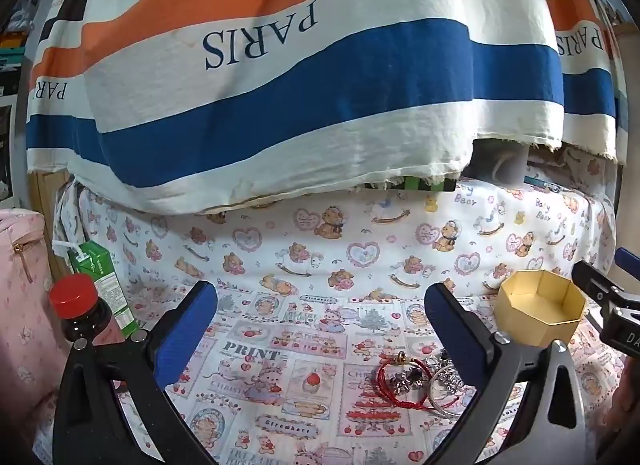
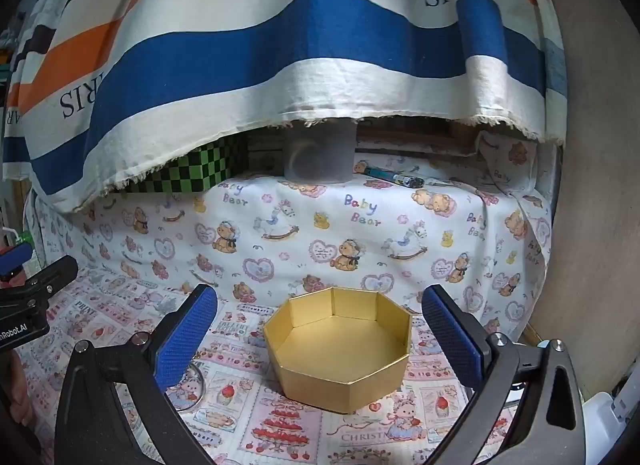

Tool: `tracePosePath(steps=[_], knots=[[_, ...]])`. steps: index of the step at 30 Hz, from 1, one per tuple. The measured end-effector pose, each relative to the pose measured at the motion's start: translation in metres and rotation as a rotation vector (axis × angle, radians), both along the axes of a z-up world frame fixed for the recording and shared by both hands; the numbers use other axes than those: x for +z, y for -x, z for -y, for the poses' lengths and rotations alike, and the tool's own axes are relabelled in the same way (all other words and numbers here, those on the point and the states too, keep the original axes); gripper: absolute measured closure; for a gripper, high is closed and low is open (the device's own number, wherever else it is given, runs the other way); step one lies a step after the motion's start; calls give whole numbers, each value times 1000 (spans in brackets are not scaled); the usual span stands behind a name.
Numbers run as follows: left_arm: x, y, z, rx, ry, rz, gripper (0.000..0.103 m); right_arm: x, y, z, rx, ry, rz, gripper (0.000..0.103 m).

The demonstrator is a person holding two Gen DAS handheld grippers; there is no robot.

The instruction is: Organize jewelry

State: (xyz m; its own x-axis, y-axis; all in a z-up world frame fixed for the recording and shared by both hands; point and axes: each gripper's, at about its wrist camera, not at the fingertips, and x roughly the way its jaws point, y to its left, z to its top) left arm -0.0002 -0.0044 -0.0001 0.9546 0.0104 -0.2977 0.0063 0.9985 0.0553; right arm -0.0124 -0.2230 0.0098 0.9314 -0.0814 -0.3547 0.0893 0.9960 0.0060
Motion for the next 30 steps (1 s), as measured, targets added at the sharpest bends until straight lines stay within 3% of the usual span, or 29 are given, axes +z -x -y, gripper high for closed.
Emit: tracePosePath(steps=[2, 4, 8, 30], knots=[[0, 2, 9, -5, -8, 8, 0, 0, -3, -3, 8, 5, -3, 0], [1, 0, 0, -27, 44, -10, 0, 1, -3, 0, 14, -17, 7, 0], [1, -1, -3, -29, 64, -7, 0, 1, 3, 0, 34, -29, 15, 0], [1, 2, -10, -13, 66, 3, 0, -6, -4, 5, 29, -43, -45, 0]])
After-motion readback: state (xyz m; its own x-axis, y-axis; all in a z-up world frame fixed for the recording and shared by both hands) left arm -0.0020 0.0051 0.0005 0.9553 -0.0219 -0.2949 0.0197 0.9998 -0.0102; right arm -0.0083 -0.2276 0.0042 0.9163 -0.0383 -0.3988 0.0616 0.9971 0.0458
